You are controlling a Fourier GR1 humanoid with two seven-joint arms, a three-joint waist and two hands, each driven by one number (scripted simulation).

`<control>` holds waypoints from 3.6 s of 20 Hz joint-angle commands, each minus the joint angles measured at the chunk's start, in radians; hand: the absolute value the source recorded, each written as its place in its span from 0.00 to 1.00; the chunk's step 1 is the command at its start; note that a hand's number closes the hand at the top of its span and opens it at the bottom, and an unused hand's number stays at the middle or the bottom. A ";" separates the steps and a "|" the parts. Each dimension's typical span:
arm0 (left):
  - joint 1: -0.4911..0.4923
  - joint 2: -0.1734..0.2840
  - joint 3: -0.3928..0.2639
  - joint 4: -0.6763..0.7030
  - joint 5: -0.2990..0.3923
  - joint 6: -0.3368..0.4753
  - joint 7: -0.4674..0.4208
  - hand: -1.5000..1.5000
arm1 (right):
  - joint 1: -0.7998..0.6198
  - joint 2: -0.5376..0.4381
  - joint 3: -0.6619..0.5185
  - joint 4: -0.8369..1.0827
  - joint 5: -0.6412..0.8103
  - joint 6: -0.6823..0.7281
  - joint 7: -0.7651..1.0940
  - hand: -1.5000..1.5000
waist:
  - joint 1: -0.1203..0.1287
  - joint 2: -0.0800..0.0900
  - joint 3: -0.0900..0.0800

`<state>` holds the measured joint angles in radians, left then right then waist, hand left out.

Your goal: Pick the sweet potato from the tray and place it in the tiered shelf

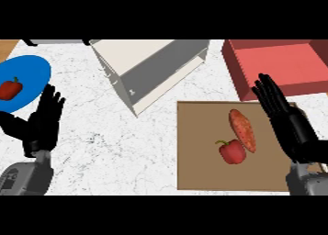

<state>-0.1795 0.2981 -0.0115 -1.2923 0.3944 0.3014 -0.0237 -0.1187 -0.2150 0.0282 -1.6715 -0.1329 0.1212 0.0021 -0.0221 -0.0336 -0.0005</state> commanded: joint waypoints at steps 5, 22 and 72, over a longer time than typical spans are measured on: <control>-0.053 0.072 -0.079 -0.128 -0.131 0.022 0.015 0.50 | -0.176 -0.076 0.071 0.109 -0.197 0.337 0.052 1.00 | 0.073 0.038 0.004; 0.040 0.058 -0.138 -0.294 -0.185 0.058 0.110 0.50 | -0.508 -0.478 -0.074 0.423 -0.366 0.970 0.126 0.00 | 0.040 0.035 0.001; 0.063 -0.094 -0.037 -0.303 -0.348 -0.035 0.136 0.50 | -0.365 -0.267 0.237 0.392 1.067 0.461 -0.332 0.00 | 0.026 0.035 0.000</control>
<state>-0.0739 0.2534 -0.0286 -1.6544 0.0973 0.2336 0.1253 -0.4403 -0.5455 0.2708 -1.3291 0.9090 0.5742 -0.3326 0.0042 0.0006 0.0001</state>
